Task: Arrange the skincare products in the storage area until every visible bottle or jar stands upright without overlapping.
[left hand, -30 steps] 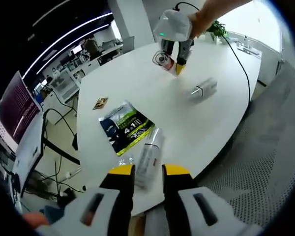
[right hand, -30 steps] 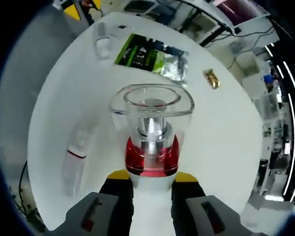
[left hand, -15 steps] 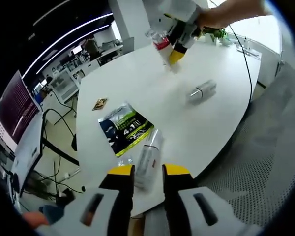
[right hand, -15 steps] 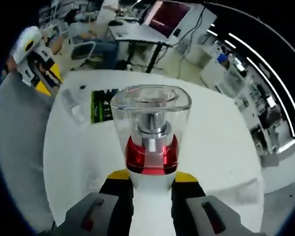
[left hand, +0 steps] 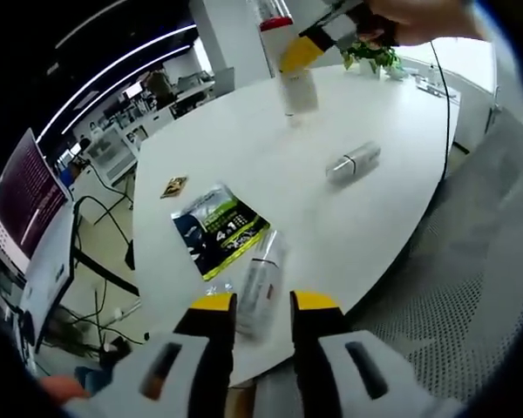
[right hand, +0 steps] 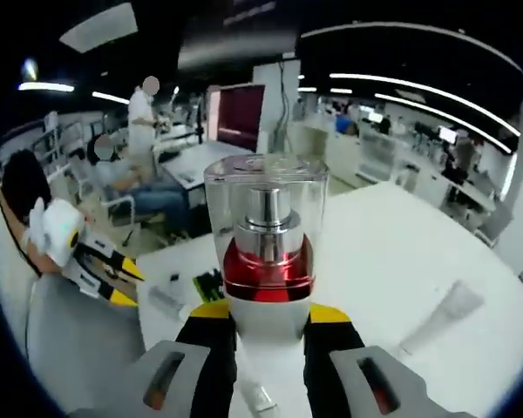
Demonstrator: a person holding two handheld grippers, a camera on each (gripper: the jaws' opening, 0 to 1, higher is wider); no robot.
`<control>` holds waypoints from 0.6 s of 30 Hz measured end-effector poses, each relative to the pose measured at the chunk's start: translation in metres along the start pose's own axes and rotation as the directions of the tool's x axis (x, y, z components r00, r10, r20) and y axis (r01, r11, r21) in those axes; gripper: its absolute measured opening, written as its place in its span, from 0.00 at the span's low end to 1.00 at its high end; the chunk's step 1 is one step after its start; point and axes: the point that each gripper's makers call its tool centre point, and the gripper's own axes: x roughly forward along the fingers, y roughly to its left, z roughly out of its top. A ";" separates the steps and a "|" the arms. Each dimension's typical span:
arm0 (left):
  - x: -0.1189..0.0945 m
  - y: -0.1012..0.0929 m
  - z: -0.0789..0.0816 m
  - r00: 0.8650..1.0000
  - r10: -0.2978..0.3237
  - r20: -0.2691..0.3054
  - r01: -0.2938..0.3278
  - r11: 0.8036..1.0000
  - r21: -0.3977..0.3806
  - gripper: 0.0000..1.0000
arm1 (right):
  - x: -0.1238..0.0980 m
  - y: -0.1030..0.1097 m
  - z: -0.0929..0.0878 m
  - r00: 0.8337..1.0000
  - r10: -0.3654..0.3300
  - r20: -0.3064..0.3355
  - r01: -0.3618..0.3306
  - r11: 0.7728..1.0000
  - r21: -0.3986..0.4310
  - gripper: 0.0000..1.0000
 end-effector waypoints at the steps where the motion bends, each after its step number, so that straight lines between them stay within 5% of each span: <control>1: 0.000 -0.001 0.002 1.000 -0.008 0.012 0.008 1.000 -0.010 0.24 | -0.001 0.003 0.003 1.000 0.005 0.012 -0.005 1.000 0.006 0.23; 7: -0.006 -0.006 0.022 0.992 -0.085 0.094 0.097 0.987 -0.129 0.39 | -0.005 0.022 0.015 0.996 0.074 0.057 -0.075 0.997 0.021 0.23; 10: -0.015 -0.003 0.039 0.980 -0.110 0.165 0.147 0.962 -0.230 0.44 | -0.009 0.034 0.021 0.988 0.124 0.088 -0.127 0.992 0.026 0.23; 13: -0.028 0.000 0.068 0.951 -0.122 0.285 0.220 0.914 -0.342 0.43 | -0.015 0.047 0.026 0.978 0.172 0.121 -0.176 0.984 0.027 0.23; 18: -0.034 -0.013 0.097 0.907 -0.167 0.388 0.312 0.883 -0.350 0.48 | -0.016 0.061 0.028 0.965 0.227 0.128 -0.231 0.973 0.018 0.23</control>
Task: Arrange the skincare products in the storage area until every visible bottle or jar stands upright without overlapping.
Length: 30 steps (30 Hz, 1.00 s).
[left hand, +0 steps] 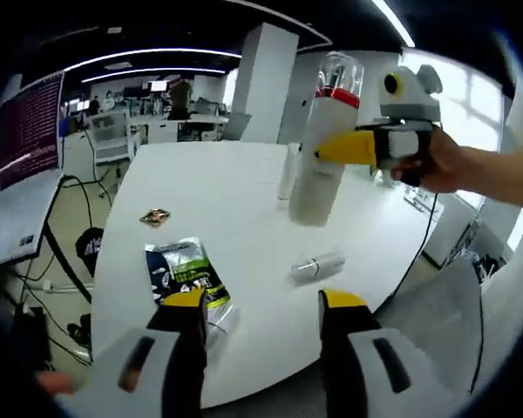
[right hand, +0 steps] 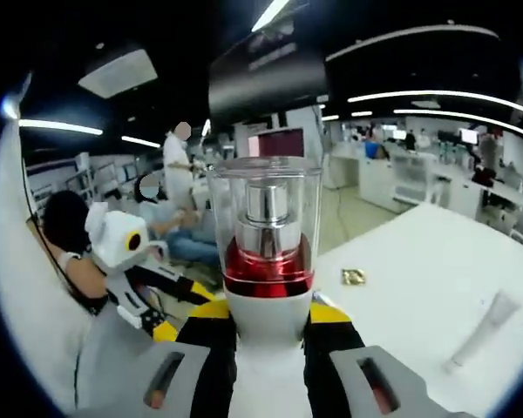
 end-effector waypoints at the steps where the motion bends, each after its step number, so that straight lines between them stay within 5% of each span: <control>1: 0.002 -0.005 0.003 1.000 -0.019 0.015 0.020 1.000 -0.007 0.49 | 0.001 0.003 0.000 1.000 0.011 0.000 -0.011 1.000 -0.002 0.23; 4: 0.008 -0.021 0.000 0.994 -0.097 0.056 0.100 0.993 -0.056 0.53 | 0.002 0.017 0.003 0.998 0.062 0.007 -0.062 0.998 -0.018 0.23; 7: 0.008 -0.019 -0.007 0.994 -0.101 0.028 0.103 0.993 -0.050 0.55 | 0.003 0.029 0.007 0.993 0.116 0.016 -0.115 0.993 -0.024 0.23; 13: 0.004 -0.028 0.005 0.978 -0.184 0.102 0.193 0.977 -0.089 0.54 | 0.005 0.057 0.010 0.972 0.237 0.005 -0.236 0.971 -0.040 0.23; 25: 0.002 -0.047 0.004 0.957 -0.274 0.098 0.280 0.958 -0.063 0.47 | 0.004 0.090 0.001 0.923 0.382 -0.042 -0.384 0.923 -0.032 0.24; 30: -0.006 -0.062 0.011 0.922 -0.364 0.135 0.377 0.922 -0.090 0.42 | 0.001 0.099 -0.006 0.902 0.425 -0.081 -0.430 0.901 -0.055 0.24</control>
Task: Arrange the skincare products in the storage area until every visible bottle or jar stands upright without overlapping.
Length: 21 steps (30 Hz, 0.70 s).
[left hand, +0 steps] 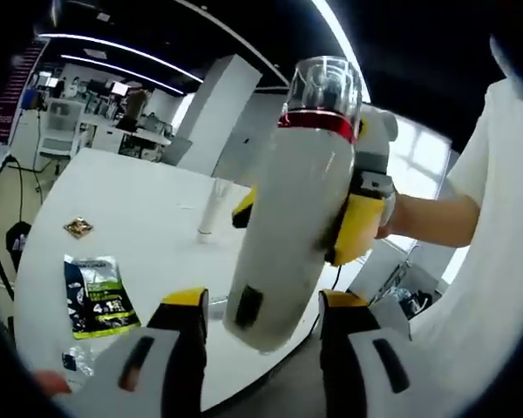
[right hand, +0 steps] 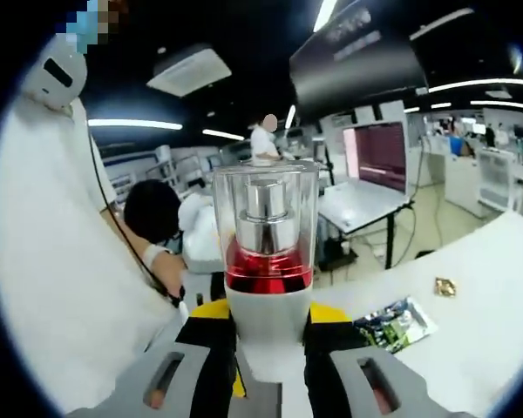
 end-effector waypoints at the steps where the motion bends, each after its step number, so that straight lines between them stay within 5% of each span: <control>1: 0.000 -0.001 0.000 1.000 -0.007 -0.002 0.007 1.000 -0.003 0.39 | 0.001 0.002 -0.001 1.000 0.013 -0.003 -0.013 1.000 0.002 0.24; 15: 0.000 -0.014 -0.009 0.996 -0.073 -0.051 0.072 0.997 -0.017 0.31 | 0.008 0.018 -0.008 0.995 0.095 -0.039 -0.095 0.996 0.000 0.24; 21: -0.002 -0.017 -0.011 0.997 -0.053 -0.059 0.057 0.996 0.064 0.29 | 0.011 0.020 -0.010 0.994 0.105 -0.016 -0.104 0.994 0.028 0.24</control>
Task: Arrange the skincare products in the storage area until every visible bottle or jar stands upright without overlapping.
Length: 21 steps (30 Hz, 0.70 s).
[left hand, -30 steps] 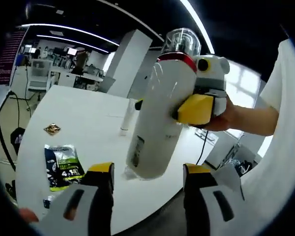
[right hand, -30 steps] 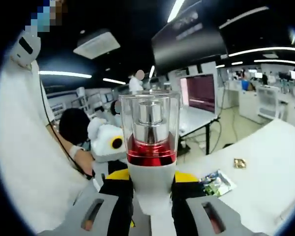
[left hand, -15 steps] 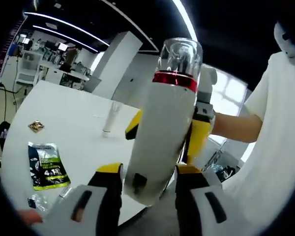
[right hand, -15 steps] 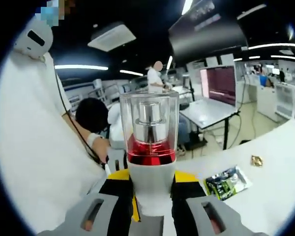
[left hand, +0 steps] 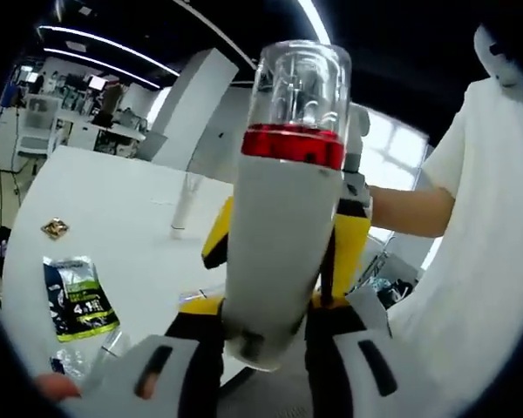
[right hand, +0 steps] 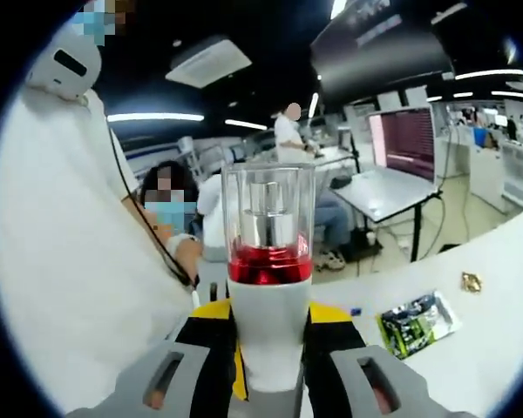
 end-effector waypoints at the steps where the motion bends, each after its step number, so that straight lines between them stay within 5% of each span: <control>1: 0.000 0.002 0.000 1.000 0.011 -0.001 -0.011 1.000 0.009 0.29 | 0.000 -0.002 0.000 1.000 -0.008 0.012 0.008 1.000 0.010 0.24; 6: -0.002 0.007 0.002 0.999 0.045 0.008 -0.045 0.999 0.002 0.28 | 0.001 -0.009 0.005 0.994 -0.058 0.092 0.051 0.996 0.074 0.25; 14: -0.002 0.026 -0.009 0.983 0.176 -0.052 -0.173 0.983 0.061 0.28 | 0.006 -0.023 -0.005 0.979 -0.180 0.091 0.171 0.980 0.102 0.27; 21: -0.005 0.044 -0.014 0.951 0.299 -0.085 -0.290 0.952 0.099 0.28 | 0.013 -0.039 -0.008 0.937 -0.341 0.074 0.327 0.932 0.158 0.30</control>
